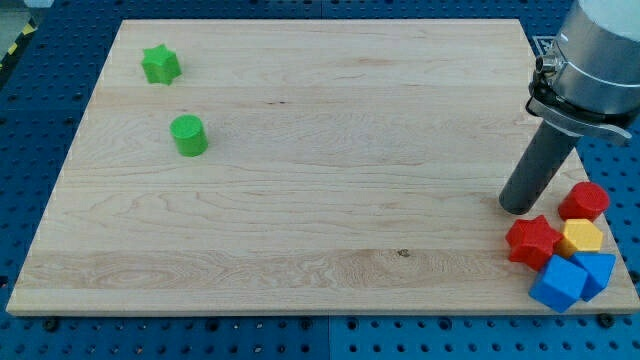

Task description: Move your arm to the left side of the board

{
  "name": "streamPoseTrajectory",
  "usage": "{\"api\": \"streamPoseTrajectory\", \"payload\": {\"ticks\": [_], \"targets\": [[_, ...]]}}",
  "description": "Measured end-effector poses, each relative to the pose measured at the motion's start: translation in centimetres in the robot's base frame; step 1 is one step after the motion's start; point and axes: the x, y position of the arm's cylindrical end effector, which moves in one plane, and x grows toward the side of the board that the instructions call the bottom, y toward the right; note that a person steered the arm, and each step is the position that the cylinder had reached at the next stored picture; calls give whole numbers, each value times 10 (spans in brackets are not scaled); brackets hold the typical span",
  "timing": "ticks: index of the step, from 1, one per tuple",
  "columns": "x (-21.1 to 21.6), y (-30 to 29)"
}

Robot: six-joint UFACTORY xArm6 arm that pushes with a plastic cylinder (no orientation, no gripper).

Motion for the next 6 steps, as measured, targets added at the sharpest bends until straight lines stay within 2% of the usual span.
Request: {"api": "streamPoseTrajectory", "payload": {"ticks": [2,6], "targets": [[-16,-53],[-1,-235]]}}
